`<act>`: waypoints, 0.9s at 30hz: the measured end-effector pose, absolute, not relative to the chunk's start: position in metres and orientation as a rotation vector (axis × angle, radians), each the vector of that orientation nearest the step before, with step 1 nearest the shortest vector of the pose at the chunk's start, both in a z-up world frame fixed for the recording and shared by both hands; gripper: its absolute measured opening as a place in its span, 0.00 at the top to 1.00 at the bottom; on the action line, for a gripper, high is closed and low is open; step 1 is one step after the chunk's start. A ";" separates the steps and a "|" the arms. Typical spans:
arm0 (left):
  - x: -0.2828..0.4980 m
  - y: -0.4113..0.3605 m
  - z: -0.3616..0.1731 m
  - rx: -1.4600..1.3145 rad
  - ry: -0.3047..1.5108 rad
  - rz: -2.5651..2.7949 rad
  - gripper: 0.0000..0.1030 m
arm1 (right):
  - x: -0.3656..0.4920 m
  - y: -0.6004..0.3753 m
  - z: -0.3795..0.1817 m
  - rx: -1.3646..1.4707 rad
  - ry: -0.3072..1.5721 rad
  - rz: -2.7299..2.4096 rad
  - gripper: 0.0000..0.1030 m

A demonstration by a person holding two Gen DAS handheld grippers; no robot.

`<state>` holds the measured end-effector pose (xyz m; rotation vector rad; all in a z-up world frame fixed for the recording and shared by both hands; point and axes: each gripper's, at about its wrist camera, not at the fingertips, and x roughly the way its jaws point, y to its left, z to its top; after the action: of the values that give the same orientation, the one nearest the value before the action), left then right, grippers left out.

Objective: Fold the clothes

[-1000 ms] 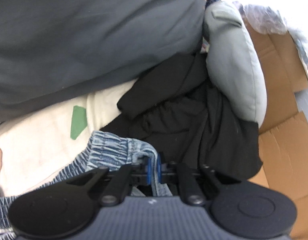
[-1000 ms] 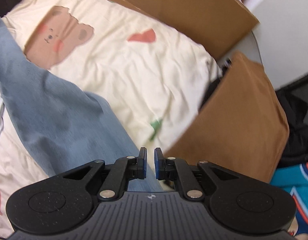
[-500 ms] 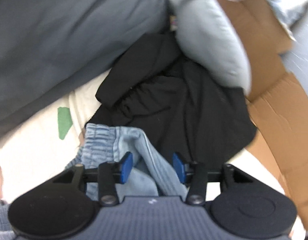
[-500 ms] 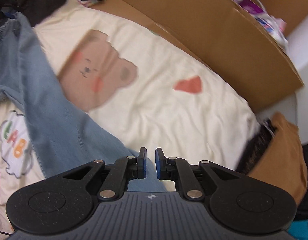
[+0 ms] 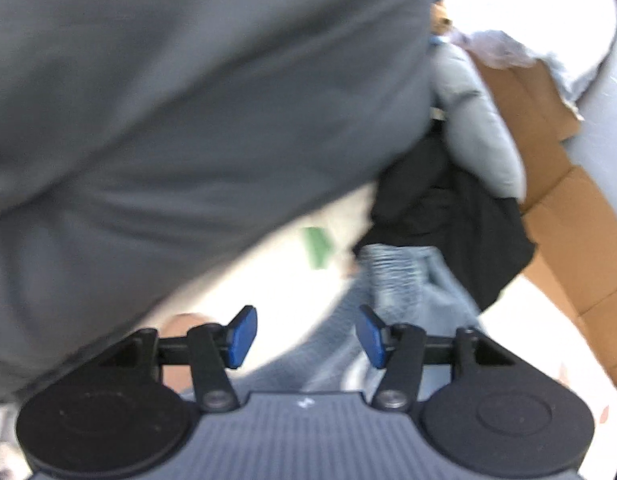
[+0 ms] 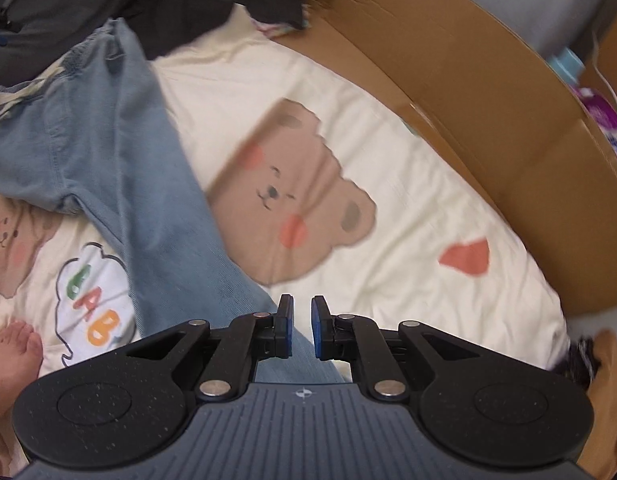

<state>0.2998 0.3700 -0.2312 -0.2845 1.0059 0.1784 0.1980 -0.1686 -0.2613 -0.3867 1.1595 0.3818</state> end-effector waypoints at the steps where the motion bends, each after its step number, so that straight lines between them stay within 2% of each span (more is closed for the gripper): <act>1: 0.292 0.379 -0.230 -0.275 1.010 0.192 0.44 | 0.200 -0.164 -0.260 -0.390 1.156 0.391 0.90; 10: 0.226 0.434 -0.260 -0.240 1.117 0.274 0.44 | 0.210 -0.116 -0.257 -0.418 1.116 0.512 0.88; 11: 0.220 0.436 -0.265 -0.231 1.132 0.274 0.44 | 0.209 -0.110 -0.258 -0.424 1.111 0.528 0.79; 14: 0.204 0.444 -0.282 -0.220 1.177 0.280 0.44 | 0.207 -0.090 -0.265 -0.426 1.105 0.576 0.67; 27: 0.171 0.465 -0.344 -0.213 1.309 0.276 0.41 | 0.188 -0.009 -0.304 -0.353 1.112 0.724 0.67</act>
<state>0.1712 0.4654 -0.3440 -0.2126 1.3095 0.2762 0.1877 -0.0089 -0.3043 -0.3529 1.1115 0.7236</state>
